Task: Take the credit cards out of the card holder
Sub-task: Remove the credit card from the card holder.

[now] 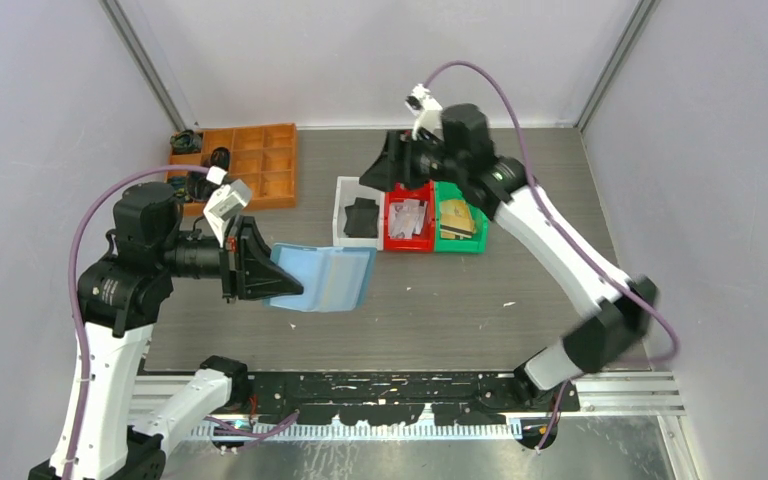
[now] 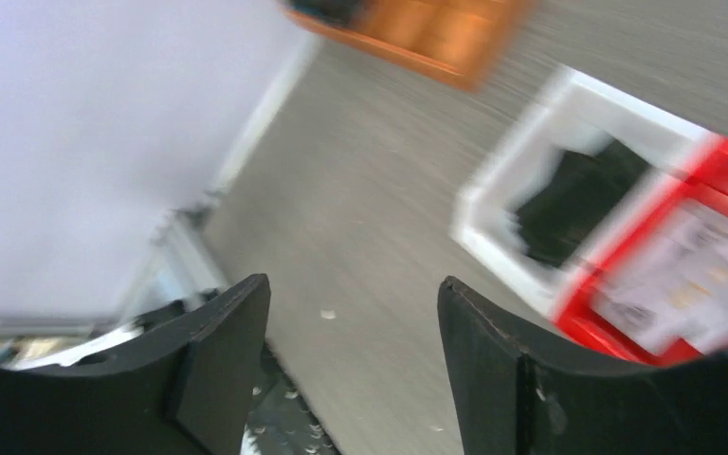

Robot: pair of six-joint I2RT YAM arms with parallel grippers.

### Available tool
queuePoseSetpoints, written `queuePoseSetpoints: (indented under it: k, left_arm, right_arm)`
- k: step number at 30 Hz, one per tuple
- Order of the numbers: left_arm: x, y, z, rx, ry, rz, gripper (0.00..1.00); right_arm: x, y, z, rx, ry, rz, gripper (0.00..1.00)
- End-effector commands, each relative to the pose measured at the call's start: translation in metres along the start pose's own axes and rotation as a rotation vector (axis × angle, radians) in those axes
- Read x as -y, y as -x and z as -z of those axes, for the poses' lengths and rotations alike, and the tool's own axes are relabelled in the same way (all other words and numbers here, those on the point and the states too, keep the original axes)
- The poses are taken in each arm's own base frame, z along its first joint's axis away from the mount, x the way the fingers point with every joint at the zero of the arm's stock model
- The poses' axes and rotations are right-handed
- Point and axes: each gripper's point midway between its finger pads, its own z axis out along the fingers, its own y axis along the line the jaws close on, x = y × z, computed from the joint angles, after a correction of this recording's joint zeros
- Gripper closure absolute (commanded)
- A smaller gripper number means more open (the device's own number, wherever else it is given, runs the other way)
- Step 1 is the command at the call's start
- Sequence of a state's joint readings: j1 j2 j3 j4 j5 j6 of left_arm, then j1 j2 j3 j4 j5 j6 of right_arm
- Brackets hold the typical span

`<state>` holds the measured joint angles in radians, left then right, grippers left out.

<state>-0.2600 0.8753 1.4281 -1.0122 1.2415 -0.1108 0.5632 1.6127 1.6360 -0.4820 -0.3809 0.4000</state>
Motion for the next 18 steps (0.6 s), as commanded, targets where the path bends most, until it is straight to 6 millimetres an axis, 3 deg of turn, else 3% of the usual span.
queuePoseSetpoints:
  k: [1,8,10,14,18]
  left_arm:
    - [0.013,0.015,0.001,0.049,-0.047,-0.067,1.0]
    - [0.017,0.024,0.0,0.068,-0.07,-0.063,1.0]
    - [0.019,0.027,0.0,0.078,-0.073,-0.062,1.0]
    - [0.018,0.032,0.0,0.091,-0.078,-0.059,1.0]
    - [0.019,0.034,-0.001,0.091,-0.082,-0.048,1.0]
  right_arm:
    - [-0.091,-0.014,0.066,0.034,0.457,0.029,0.28]
    - [-0.125,-0.067,0.144,0.078,0.687,0.063,0.25]
    - [-0.131,-0.077,0.154,0.075,0.727,0.053,0.24]
    - [-0.154,-0.08,0.169,0.127,0.859,0.005,0.24]
    - [-0.174,-0.085,0.168,0.14,0.936,-0.025,0.31]
